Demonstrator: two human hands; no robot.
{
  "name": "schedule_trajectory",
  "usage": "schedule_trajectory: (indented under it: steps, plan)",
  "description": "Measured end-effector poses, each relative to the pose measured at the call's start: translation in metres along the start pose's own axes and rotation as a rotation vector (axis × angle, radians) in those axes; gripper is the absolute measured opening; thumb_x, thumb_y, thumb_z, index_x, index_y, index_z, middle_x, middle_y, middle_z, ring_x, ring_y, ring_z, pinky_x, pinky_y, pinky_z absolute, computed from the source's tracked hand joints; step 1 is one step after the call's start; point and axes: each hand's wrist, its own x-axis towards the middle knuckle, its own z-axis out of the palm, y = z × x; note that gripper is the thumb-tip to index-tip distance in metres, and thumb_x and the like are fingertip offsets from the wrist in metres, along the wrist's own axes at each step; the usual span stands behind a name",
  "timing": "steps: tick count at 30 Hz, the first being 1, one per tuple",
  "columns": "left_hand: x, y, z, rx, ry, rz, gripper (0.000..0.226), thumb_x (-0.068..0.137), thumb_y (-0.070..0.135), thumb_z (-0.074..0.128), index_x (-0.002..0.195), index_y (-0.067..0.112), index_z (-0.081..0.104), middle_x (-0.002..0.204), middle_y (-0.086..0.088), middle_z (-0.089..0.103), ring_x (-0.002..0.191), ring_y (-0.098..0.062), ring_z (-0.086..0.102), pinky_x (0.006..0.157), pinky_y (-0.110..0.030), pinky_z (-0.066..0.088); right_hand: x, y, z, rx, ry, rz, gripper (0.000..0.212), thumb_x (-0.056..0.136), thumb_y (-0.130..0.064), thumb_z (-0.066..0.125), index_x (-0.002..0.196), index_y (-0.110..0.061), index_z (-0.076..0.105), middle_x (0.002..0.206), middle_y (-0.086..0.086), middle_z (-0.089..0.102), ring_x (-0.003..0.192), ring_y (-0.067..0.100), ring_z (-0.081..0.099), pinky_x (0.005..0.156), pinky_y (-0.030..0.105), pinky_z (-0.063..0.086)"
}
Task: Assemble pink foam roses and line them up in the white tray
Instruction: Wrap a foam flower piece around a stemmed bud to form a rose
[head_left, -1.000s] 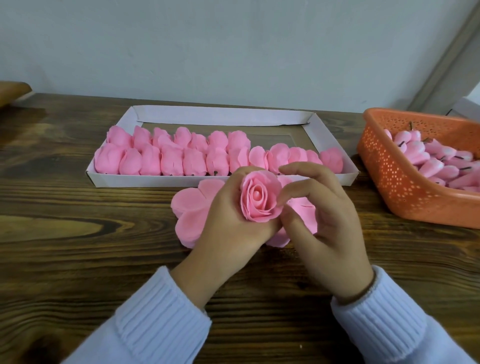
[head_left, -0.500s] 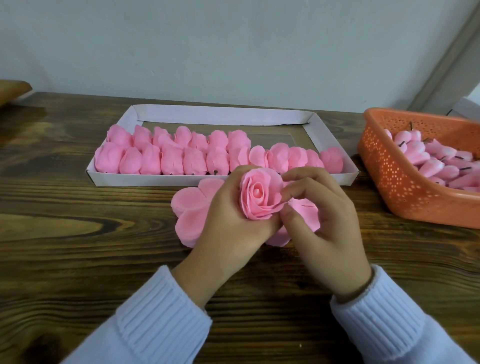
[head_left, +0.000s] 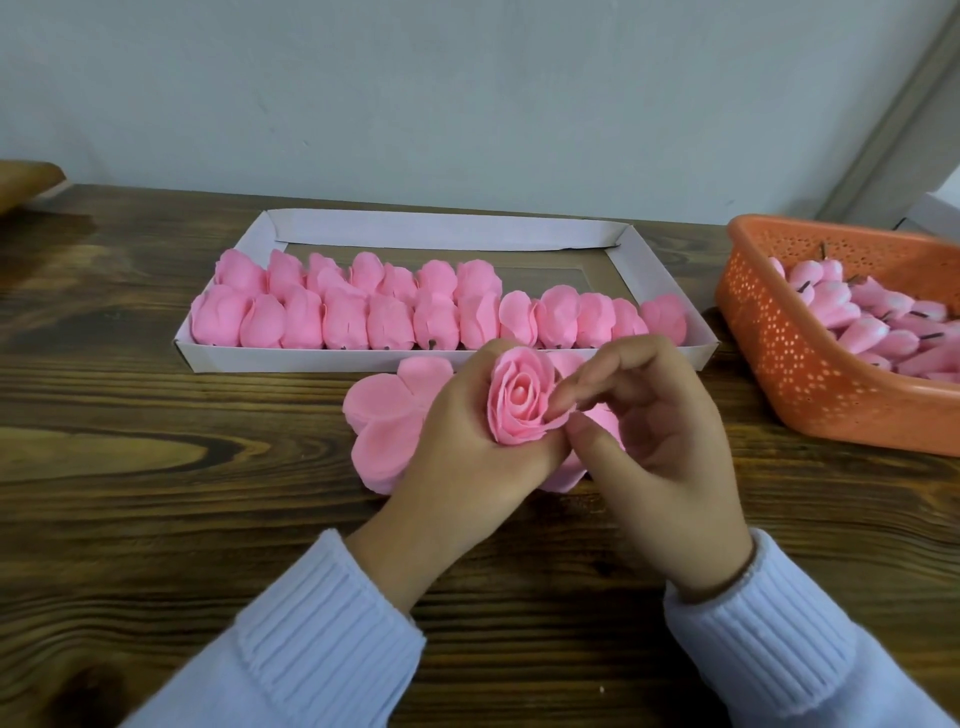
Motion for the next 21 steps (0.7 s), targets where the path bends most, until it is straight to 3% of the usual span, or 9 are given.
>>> schedule_trajectory:
  steps: [3,6,9,12,16,19,21]
  plan:
    - [-0.001,0.001,0.0,0.002,-0.014,0.005,0.026,0.062,0.032,0.069,0.084,0.025,0.057,0.072,0.002,0.06,0.068,-0.014,0.059,0.06,-0.05,0.053,0.001,0.0,0.001,0.11,-0.024,0.062,0.038,0.077,0.014,0.05,0.097,-0.017,0.05,0.084,-0.001,0.07,0.082,0.015,0.067,0.07,0.031,0.053]
    - [-0.003,0.001,-0.001,-0.016,-0.025,0.015,0.019,0.065,0.031,0.069,0.08,0.027,0.057,0.069,0.005,0.059,0.067,-0.01,0.059,0.057,-0.04,0.056,0.002,0.002,0.002,0.079,0.047,0.037,0.035,0.079,0.01,0.056,0.1,-0.017,0.051,0.088,-0.006,0.068,0.086,0.014,0.065,0.074,0.033,0.049]
    - [-0.003,0.002,0.0,-0.048,-0.007,0.038,0.015,0.072,0.016,0.072,0.078,0.023,0.059,0.069,0.004,0.061,0.068,-0.014,0.062,0.063,-0.037,0.056,0.002,0.005,0.002,0.116,0.139,0.085,0.025,0.082,0.005,0.056,0.098,-0.013,0.054,0.09,-0.006,0.066,0.087,0.011,0.063,0.076,0.026,0.05]
    - [-0.004,0.002,-0.001,-0.069,0.006,0.071,0.007,0.077,0.011,0.067,0.079,0.013,0.061,0.069,0.008,0.063,0.068,-0.003,0.062,0.058,-0.02,0.052,0.002,0.006,0.004,0.207,0.172,0.266,0.009,0.084,-0.006,0.055,0.091,-0.012,0.058,0.08,-0.003,0.064,0.069,0.009,0.059,0.059,0.021,0.048]
    - [-0.004,0.007,-0.001,-0.172,-0.004,0.117,0.009,0.076,0.019,0.069,0.081,0.015,0.062,0.077,0.007,0.064,0.064,-0.006,0.061,0.054,-0.018,0.048,0.0,0.006,0.006,0.306,-0.001,0.549,0.017,0.098,-0.014,0.05,0.086,-0.006,0.058,0.056,-0.004,0.057,0.047,0.013,0.046,0.037,0.017,0.029]
    - [-0.005,0.009,-0.002,-0.237,-0.046,0.13,0.004,0.076,0.02,0.068,0.078,0.022,0.064,0.082,0.004,0.067,0.054,-0.007,0.058,0.047,-0.021,0.048,-0.002,0.003,0.009,0.434,-0.169,0.675,0.026,0.097,-0.021,0.052,0.081,0.0,0.054,0.052,0.0,0.057,0.037,0.009,0.045,0.034,0.01,0.021]
    - [-0.006,0.01,-0.002,-0.218,-0.064,0.103,0.004,0.074,0.023,0.07,0.075,0.024,0.066,0.078,-0.008,0.067,0.043,-0.011,0.053,0.042,-0.026,0.048,-0.001,0.0,0.01,0.504,-0.223,0.707,0.03,0.091,-0.022,0.051,0.073,0.003,0.053,0.052,0.007,0.053,0.035,0.009,0.041,0.036,0.011,0.018]
